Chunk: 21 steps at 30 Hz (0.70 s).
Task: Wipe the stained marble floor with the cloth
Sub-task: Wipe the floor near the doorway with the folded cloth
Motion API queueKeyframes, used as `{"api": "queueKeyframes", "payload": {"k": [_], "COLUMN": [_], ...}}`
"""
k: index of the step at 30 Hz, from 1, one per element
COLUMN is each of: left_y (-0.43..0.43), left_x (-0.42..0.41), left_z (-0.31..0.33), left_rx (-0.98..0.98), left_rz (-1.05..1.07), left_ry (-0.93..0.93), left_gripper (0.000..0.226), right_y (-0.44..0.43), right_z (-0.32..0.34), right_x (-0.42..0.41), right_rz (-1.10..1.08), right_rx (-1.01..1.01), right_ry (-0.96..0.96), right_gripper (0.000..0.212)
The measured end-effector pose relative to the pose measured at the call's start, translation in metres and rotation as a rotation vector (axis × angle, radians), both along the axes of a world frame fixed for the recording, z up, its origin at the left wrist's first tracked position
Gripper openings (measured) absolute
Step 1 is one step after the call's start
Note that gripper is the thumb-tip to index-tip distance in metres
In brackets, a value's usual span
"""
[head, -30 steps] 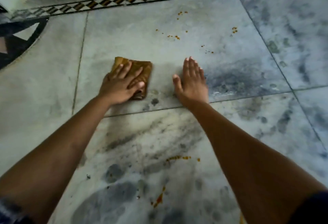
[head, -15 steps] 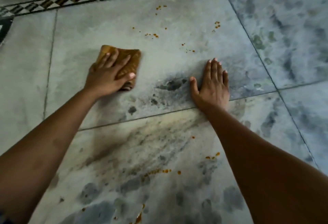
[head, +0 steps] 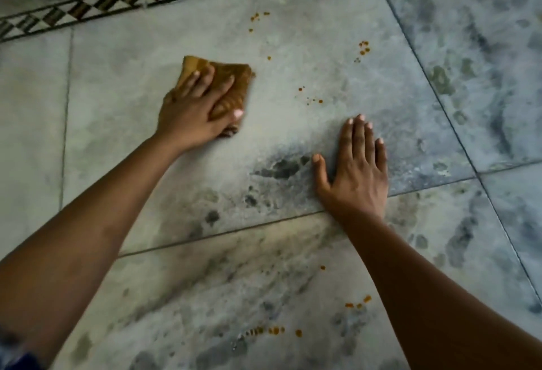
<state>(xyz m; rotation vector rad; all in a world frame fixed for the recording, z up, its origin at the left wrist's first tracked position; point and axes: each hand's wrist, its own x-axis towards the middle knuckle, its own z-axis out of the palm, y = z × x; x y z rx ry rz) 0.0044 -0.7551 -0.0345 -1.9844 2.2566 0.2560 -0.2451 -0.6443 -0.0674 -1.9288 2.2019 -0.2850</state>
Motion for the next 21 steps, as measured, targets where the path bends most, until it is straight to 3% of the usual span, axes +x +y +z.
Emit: {"api": "queueKeyframes", "payload": {"k": [3,7,11,15,21], "left_y": [-0.021,-0.082,-0.067,-0.018,-0.1], "left_x": [0.027,-0.017,-0.062,-0.036,-0.033], "left_z": [-0.001,-0.008,-0.009,-0.014,-0.009], "left_rx": [-0.029,-0.009,-0.009,-0.053,0.035], "left_rz": [0.086,0.288,0.106,-0.036,0.287], "left_ry": [-0.033,0.036,0.032,0.002,0.054], "left_gripper": [0.071,0.07,0.07,0.067,0.066], "right_y": [0.0,0.0,0.0,0.0,0.0], "right_z": [0.001,0.0,0.001,0.002,0.0], "right_x": [0.001,0.001,0.001,0.001,0.001], "right_rz": [0.0,-0.012,-0.01,-0.011,-0.013], "right_rx": [0.007,-0.011,-0.015,-0.004,-0.015], "right_ry": [-0.01,-0.009,-0.007,-0.012,-0.025], "right_gripper": [0.078,0.078,0.079,0.079,0.079]}}
